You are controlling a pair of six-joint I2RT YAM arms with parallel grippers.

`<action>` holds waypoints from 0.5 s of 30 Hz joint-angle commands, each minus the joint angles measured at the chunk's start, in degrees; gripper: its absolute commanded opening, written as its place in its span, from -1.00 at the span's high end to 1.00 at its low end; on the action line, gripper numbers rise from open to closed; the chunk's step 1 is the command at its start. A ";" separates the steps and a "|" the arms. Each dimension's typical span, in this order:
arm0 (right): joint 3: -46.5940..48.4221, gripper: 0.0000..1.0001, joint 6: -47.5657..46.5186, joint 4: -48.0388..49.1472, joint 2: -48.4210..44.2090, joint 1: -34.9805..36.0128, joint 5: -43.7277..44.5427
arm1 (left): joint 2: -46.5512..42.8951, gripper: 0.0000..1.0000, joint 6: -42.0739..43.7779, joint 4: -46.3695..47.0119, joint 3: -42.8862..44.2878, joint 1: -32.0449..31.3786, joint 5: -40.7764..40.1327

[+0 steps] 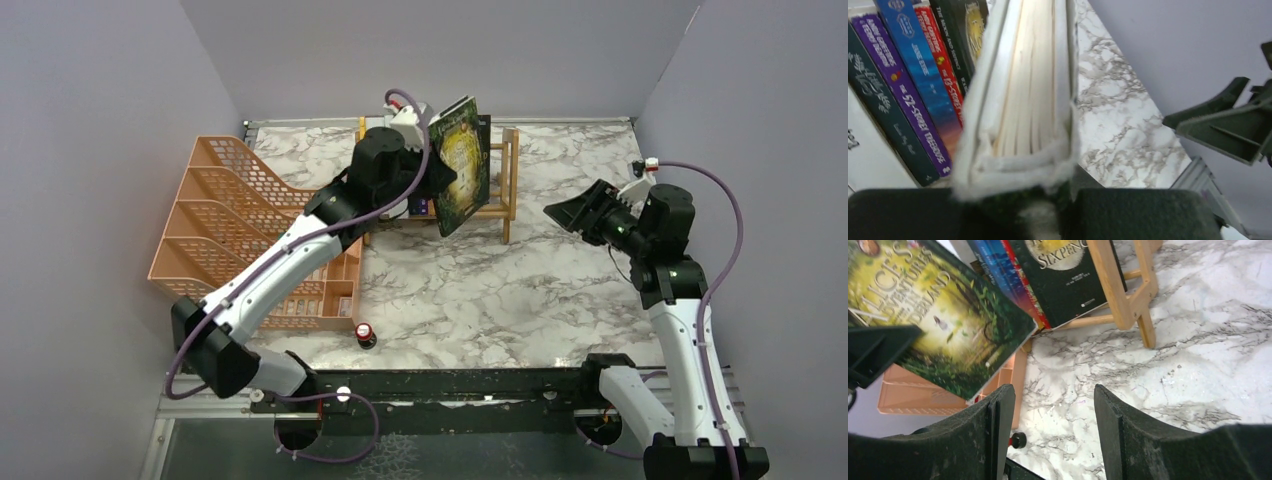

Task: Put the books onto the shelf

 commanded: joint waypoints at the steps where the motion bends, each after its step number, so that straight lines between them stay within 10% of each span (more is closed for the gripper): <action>1: -1.24 -0.27 -1.77 -1.53 0.25 0.05 3.77 | 10.65 1.00 8.87 -8.75 13.36 0.08 -6.18; 15: -4.96 -0.26 -2.67 -3.22 -1.92 0.05 4.12 | 37.77 1.00 11.46 -14.81 40.30 4.48 2.45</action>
